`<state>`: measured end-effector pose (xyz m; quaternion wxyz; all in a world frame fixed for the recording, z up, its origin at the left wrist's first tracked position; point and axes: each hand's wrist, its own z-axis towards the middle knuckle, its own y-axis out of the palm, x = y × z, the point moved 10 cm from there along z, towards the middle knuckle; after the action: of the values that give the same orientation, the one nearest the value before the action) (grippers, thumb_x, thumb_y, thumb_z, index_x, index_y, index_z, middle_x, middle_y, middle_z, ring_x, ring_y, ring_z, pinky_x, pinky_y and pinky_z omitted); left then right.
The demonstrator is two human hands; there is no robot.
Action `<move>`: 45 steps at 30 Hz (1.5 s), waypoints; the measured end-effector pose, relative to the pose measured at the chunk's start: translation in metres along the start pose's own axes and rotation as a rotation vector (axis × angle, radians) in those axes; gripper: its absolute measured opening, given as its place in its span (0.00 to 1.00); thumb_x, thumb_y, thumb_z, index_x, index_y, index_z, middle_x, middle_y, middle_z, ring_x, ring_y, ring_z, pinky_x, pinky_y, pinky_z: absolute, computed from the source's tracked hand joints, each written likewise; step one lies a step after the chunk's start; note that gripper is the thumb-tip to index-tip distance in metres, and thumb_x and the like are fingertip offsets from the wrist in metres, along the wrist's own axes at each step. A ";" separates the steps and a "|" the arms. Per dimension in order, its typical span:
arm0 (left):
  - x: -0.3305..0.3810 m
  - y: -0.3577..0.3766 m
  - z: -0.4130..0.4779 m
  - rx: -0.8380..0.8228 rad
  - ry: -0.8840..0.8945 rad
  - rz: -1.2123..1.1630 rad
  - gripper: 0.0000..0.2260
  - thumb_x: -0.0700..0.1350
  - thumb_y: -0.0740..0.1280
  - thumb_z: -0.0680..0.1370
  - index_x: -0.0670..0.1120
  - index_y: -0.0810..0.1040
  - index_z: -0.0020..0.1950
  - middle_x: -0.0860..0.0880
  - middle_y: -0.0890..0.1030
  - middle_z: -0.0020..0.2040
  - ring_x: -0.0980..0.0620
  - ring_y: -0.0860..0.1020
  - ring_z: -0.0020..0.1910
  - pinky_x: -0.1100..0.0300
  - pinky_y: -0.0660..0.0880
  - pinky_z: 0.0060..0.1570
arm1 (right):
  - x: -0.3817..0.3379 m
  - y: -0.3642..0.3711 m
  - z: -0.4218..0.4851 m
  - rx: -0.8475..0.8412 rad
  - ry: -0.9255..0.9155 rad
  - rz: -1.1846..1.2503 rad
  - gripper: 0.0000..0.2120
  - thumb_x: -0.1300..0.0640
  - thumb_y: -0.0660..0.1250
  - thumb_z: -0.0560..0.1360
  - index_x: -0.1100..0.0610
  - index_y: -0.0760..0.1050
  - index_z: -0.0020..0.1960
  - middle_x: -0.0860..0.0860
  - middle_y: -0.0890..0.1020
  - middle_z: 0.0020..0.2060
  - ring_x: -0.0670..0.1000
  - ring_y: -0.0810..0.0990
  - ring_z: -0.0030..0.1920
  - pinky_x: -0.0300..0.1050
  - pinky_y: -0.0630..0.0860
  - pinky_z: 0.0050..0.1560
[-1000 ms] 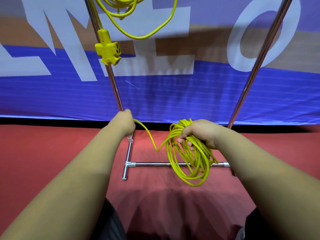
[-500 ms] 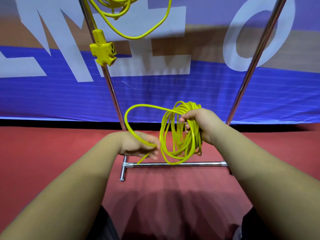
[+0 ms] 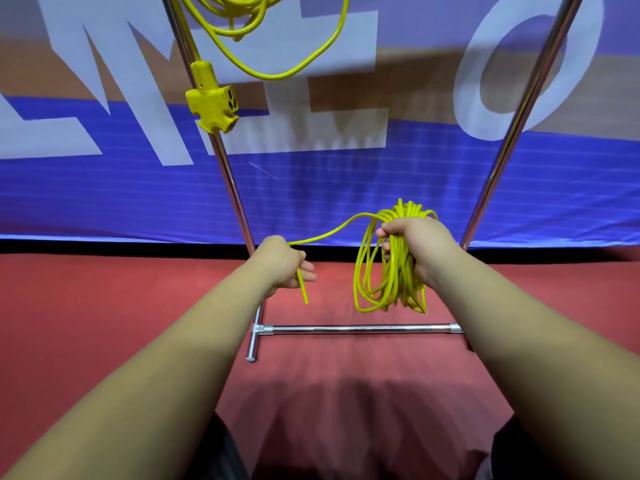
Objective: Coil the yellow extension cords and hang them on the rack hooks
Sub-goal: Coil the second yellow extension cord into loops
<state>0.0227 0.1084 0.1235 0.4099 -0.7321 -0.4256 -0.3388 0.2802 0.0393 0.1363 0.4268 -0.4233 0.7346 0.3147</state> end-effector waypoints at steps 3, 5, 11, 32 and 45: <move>0.006 -0.011 0.002 0.097 0.086 0.213 0.14 0.39 0.64 0.84 0.51 0.62 0.62 0.46 0.79 0.48 0.43 0.88 0.41 0.45 0.85 0.46 | 0.004 0.008 0.003 -0.024 -0.004 -0.013 0.07 0.62 0.70 0.77 0.63 0.83 0.43 0.54 0.81 0.29 0.51 0.78 0.26 0.43 0.77 0.30; 0.011 -0.007 0.001 0.033 0.161 0.377 0.03 0.45 0.64 0.84 0.48 0.72 0.55 0.43 0.82 0.49 0.45 0.88 0.45 0.41 0.84 0.51 | 0.004 0.010 0.004 -0.023 -0.017 -0.025 0.07 0.62 0.71 0.76 0.62 0.84 0.41 0.55 0.83 0.33 0.52 0.79 0.27 0.46 0.79 0.35; 0.007 0.005 -0.008 -0.141 0.104 0.364 0.12 0.44 0.59 0.85 0.45 0.77 0.64 0.45 0.83 0.57 0.51 0.86 0.51 0.50 0.84 0.52 | 0.003 0.012 0.005 -0.008 -0.043 -0.051 0.05 0.64 0.71 0.74 0.62 0.85 0.41 0.58 0.86 0.39 0.53 0.80 0.30 0.53 0.80 0.41; 0.030 0.058 -0.031 -0.344 0.160 0.002 0.18 0.46 0.79 0.75 0.38 0.78 0.59 0.41 0.88 0.49 0.46 0.88 0.47 0.56 0.85 0.42 | 0.011 0.040 -0.010 -0.205 -0.082 -0.098 0.07 0.62 0.74 0.78 0.68 0.84 0.50 0.60 0.85 0.40 0.56 0.85 0.36 0.52 0.83 0.41; 0.083 0.017 -0.041 -0.062 0.523 0.588 0.14 0.42 0.74 0.74 0.47 0.78 0.58 0.52 0.85 0.48 0.54 0.82 0.42 0.52 0.80 0.43 | 0.012 0.057 -0.032 -0.360 0.006 -0.248 0.03 0.65 0.72 0.77 0.65 0.82 0.46 0.62 0.82 0.39 0.57 0.82 0.36 0.57 0.82 0.48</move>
<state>0.0660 0.0955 0.2057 0.5618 -0.7238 -0.0686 -0.3948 0.2151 0.0340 0.1456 0.3774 -0.5808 0.6101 0.3846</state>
